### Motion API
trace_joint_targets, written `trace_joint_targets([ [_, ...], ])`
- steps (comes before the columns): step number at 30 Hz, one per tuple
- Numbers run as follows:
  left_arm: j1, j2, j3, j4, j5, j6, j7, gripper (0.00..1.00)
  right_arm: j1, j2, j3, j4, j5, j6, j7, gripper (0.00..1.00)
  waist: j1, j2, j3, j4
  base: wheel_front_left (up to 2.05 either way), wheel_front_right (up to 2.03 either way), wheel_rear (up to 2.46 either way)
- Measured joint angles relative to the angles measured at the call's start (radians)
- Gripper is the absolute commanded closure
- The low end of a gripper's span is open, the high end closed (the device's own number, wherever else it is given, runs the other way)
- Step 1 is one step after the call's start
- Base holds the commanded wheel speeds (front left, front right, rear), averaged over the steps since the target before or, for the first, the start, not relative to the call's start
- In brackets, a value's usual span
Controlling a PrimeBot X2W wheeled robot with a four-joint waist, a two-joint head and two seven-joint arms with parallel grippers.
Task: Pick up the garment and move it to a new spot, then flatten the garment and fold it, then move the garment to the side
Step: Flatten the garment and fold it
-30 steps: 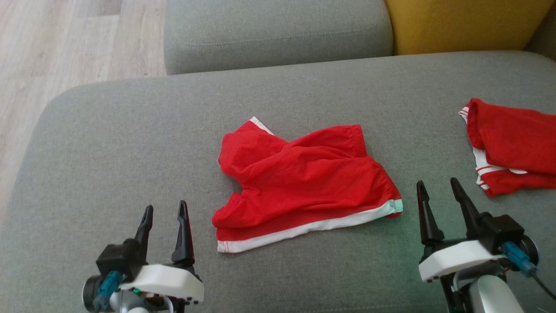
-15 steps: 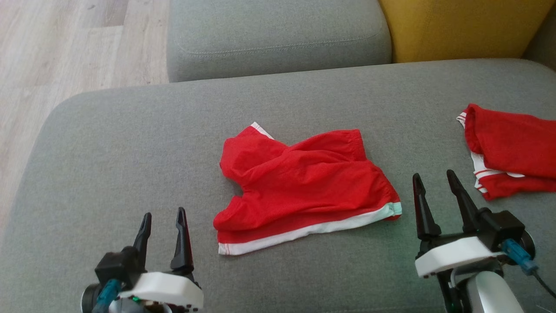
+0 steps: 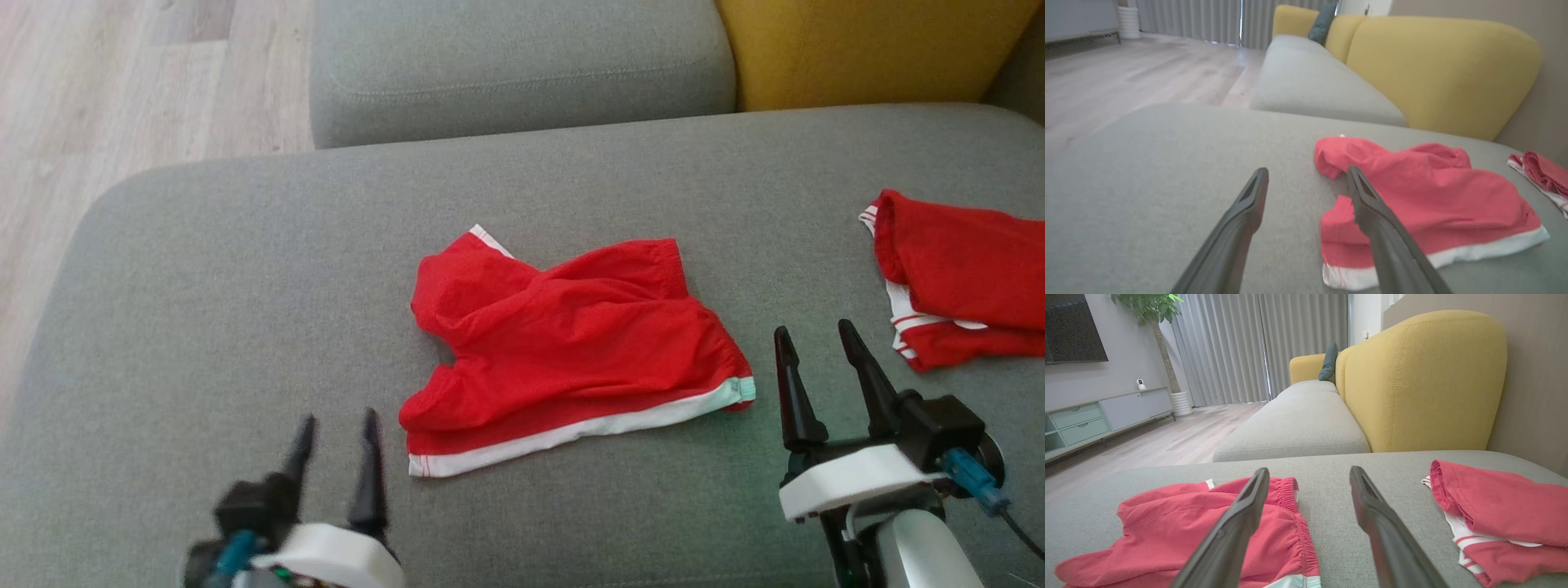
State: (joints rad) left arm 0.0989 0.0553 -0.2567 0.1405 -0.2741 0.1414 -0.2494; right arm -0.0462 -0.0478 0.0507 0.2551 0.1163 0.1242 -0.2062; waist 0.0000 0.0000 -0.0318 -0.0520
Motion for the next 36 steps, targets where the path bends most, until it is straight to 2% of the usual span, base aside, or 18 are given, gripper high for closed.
trace_joint_targets([
  [4, 0.000, 0.000, -0.054, 0.071, 0.000, -0.041, 0.039, 0.00, 0.000, 0.000, 0.001, 0.000, 0.000, 0.000, 0.006, 0.00, 0.0000, 0.0000, 0.013, -0.002, 0.00, 0.00, 0.00],
  [10, -0.010, 0.000, -0.096, 0.175, -0.003, -0.077, 0.135, 0.00, -0.001, 0.000, 0.009, -0.001, 0.007, 0.000, 0.010, 0.00, 0.0000, 0.0000, 0.047, -0.014, 0.00, 0.00, 0.00],
  [19, -0.101, 0.001, -0.104, 0.246, -0.003, -0.090, 0.142, 0.00, -0.005, 0.000, 0.007, 0.001, 0.007, 0.000, 0.008, 0.00, 0.0000, 0.0000, 0.097, -0.051, 0.00, 0.00, 0.00],
  [31, -0.128, 0.002, -0.109, 0.316, -0.022, -0.097, 0.132, 0.00, -0.024, 0.000, 0.005, 0.013, 0.007, 0.000, -0.004, 0.00, 0.0000, 0.0000, 0.125, -0.079, 0.00, 0.00, 0.00],
  [32, -0.132, 0.002, -0.109, 0.317, -0.025, -0.097, 0.132, 0.04, -0.028, 0.000, 0.005, 0.013, 0.007, 0.000, -0.005, 0.00, 0.0000, 0.0000, 0.125, -0.080, 0.00, 0.00, 0.00],
  [34, -0.137, 0.002, -0.109, 0.321, -0.030, -0.097, 0.124, 0.45, -0.028, 0.000, 0.003, 0.015, 0.007, 0.000, -0.005, 0.00, 0.0000, 0.0000, 0.126, -0.080, 0.00, 0.00, 0.00],
  [36, -0.141, 0.002, -0.109, 0.328, -0.030, -0.097, 0.124, 0.63, -0.028, 0.000, 0.003, 0.016, 0.007, 0.000, -0.005, 0.00, 0.0000, 0.0000, 0.126, -0.081, 0.00, 0.00, 0.00],
])
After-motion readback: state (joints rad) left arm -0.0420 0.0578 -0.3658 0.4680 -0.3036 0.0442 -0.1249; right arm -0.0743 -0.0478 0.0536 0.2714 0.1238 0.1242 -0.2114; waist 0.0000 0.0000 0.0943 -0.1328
